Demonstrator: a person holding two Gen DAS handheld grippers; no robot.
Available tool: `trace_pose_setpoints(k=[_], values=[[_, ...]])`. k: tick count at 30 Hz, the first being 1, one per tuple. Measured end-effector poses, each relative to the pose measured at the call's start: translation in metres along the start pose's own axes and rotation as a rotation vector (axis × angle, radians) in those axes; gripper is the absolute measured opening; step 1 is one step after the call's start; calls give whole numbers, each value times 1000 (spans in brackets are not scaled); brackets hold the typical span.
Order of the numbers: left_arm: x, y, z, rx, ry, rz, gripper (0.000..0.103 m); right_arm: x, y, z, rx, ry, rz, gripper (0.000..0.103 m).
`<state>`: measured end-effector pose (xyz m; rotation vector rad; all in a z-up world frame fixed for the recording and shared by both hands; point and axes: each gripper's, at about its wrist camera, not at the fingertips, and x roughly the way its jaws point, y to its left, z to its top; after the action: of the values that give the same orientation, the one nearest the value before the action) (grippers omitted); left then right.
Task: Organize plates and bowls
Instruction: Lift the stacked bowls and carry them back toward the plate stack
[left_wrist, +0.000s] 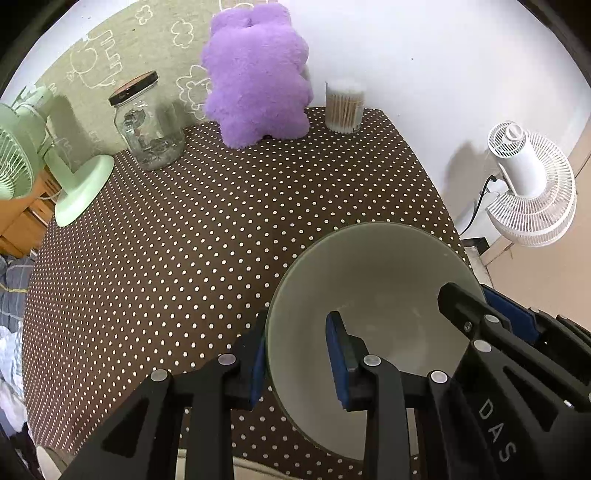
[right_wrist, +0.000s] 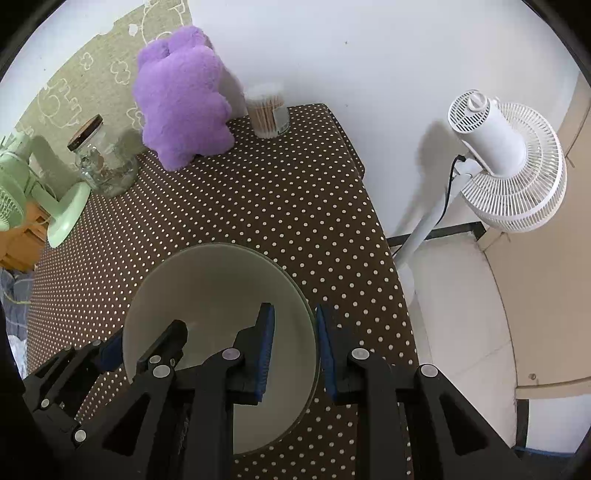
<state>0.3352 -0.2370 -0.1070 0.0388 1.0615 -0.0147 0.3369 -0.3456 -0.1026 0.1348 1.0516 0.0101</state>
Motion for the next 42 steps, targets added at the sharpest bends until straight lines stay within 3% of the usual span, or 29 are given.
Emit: trace_pose_setpoints(k=[28, 42], values=[[-82, 46, -30, -9, -89, -30, 29, -80, 46, -34, -11, -70, -19, 27], [-123, 94, -54, -9, -120, -38, 29, -124, 90, -61, -11, -102, -29, 27]])
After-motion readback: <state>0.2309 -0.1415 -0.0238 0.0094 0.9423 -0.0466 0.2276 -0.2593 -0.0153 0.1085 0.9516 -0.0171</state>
